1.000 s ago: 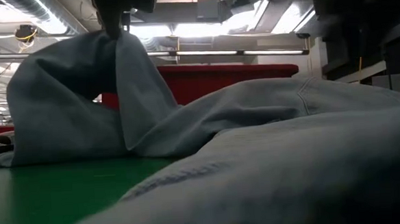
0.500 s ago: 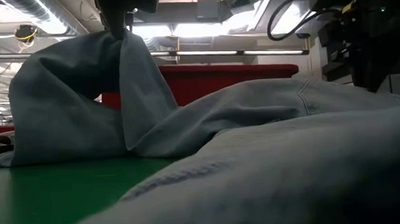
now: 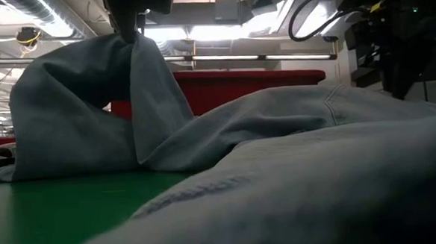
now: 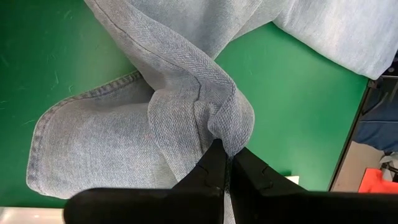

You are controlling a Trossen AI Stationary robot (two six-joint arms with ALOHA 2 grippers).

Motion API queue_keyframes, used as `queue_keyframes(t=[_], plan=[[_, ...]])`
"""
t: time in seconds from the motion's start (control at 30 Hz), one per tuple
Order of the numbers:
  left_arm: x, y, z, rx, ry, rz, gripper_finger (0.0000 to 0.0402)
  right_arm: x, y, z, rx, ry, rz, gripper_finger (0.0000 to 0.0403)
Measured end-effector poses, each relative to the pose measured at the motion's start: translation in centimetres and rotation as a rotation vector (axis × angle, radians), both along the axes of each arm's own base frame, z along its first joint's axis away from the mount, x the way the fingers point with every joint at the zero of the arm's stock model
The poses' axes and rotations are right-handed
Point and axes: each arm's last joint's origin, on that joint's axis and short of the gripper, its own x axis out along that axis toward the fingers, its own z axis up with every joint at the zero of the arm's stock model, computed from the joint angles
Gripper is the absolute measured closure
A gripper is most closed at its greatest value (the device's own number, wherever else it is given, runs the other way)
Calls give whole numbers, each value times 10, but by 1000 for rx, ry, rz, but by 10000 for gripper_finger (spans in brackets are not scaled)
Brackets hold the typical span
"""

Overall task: Fold Laundry from Bin
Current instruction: Fold the light blue pants

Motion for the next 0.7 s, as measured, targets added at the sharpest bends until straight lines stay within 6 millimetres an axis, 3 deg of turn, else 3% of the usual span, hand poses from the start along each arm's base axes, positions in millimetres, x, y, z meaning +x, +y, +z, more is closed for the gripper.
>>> queue_keyframes(t=[0.17,0.33,0.5,0.7], plan=[[2,0,0,3,-16,1,401,-1,0,0,3,7,-2,390],[9,2,2,19,-93,2,401,-14,1,-1,33,136,-107,370],[17,6,5,112,-173,24,401,-34,2,0,-5,337,-212,391],[20,11,6,282,-186,78,401,-37,2,0,-13,374,-221,378]])
